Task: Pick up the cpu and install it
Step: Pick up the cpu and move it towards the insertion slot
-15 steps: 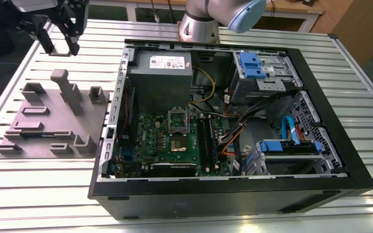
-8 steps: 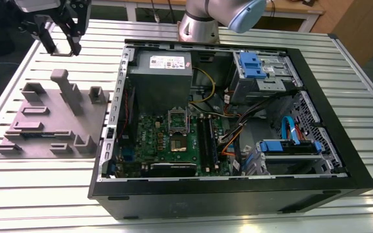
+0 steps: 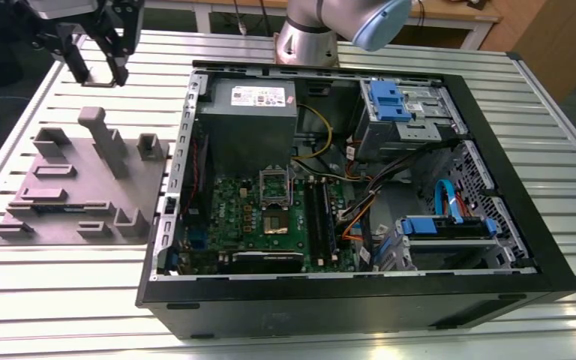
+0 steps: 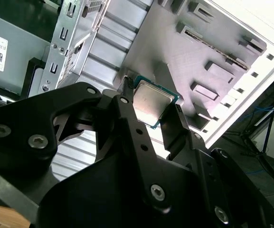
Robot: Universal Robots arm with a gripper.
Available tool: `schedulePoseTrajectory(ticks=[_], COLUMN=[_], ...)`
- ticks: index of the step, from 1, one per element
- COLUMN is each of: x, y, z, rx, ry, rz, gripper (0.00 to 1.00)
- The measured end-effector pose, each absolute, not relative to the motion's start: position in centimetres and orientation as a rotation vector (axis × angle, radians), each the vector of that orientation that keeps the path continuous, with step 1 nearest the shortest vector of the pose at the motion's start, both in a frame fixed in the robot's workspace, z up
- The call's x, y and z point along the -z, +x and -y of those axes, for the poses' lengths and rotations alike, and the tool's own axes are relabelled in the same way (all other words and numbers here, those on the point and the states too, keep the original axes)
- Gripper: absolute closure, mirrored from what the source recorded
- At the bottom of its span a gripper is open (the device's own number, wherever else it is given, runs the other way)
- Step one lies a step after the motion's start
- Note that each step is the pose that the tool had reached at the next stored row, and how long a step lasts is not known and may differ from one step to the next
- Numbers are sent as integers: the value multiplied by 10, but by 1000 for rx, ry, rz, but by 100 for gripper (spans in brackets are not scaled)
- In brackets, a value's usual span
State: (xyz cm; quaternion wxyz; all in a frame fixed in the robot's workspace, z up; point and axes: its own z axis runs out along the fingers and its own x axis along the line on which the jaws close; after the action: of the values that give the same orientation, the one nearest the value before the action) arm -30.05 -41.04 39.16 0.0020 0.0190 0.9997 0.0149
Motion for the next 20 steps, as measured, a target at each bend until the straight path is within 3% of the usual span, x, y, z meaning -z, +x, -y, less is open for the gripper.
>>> schedulePoseTrajectory(ticks=[20], x=[-392], y=[-292], z=[410], rx=[-47], ry=[60], rz=[-3137], gripper=[53])
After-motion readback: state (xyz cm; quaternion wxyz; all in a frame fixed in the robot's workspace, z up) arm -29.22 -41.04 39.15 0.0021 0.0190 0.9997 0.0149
